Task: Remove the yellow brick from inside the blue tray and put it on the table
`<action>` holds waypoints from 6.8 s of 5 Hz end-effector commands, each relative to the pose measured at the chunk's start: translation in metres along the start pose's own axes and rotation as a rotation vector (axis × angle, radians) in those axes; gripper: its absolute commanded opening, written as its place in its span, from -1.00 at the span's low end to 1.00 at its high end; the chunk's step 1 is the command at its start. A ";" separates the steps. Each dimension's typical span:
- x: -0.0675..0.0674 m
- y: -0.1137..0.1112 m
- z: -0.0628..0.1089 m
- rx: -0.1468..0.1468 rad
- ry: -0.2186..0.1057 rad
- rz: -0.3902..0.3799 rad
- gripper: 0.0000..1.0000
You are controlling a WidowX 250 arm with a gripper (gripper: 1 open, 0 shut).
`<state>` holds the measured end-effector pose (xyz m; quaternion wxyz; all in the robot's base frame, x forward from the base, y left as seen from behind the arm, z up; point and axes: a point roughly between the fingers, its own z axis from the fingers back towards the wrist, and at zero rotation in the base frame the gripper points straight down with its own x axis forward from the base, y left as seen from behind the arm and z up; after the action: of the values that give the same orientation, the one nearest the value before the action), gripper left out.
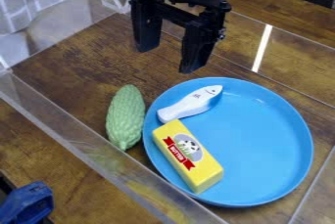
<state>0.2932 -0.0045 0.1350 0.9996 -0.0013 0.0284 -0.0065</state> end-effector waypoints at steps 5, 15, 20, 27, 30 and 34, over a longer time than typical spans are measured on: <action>-0.005 -0.016 -0.032 -0.016 0.029 -0.031 1.00; 0.012 -0.048 -0.121 -0.140 -0.093 -0.176 1.00; 0.017 -0.045 -0.138 -0.195 -0.095 -0.172 1.00; 0.024 -0.038 -0.124 -0.218 -0.162 -0.209 1.00; 0.025 -0.038 -0.122 -0.227 -0.192 -0.220 1.00; 0.025 -0.042 -0.122 -0.242 -0.216 -0.227 1.00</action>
<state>0.3163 -0.0509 0.0181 0.9817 -0.1275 -0.0843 -0.1132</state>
